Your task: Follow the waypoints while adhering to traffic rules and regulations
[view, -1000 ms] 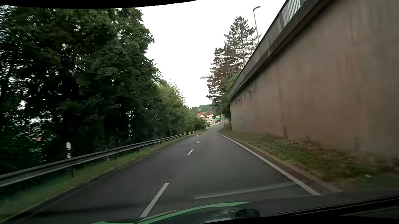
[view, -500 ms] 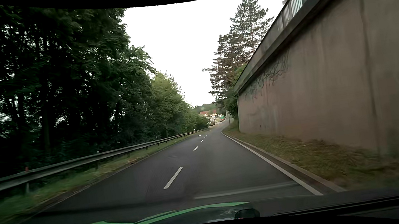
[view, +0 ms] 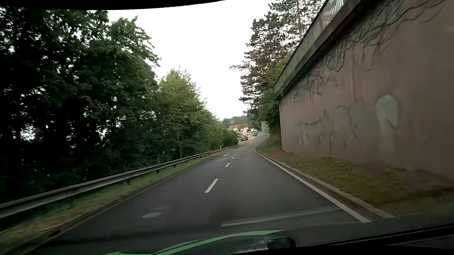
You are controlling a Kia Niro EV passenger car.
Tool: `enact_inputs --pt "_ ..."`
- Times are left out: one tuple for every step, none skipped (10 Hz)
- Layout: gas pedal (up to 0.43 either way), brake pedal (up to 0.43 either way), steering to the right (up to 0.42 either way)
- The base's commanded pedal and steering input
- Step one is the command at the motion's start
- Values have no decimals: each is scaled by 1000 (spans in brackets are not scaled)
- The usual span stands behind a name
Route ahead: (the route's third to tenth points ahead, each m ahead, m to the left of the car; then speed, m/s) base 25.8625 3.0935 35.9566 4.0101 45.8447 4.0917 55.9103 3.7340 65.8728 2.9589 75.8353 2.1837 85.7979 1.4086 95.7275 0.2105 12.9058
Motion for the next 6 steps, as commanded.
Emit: enact_inputs --pt "79 0 -5" --pt "79 0 -4" --pt "79 0 -3" --pt "79 0 -3" --pt "79 0 -3" --pt "79 0 -1"
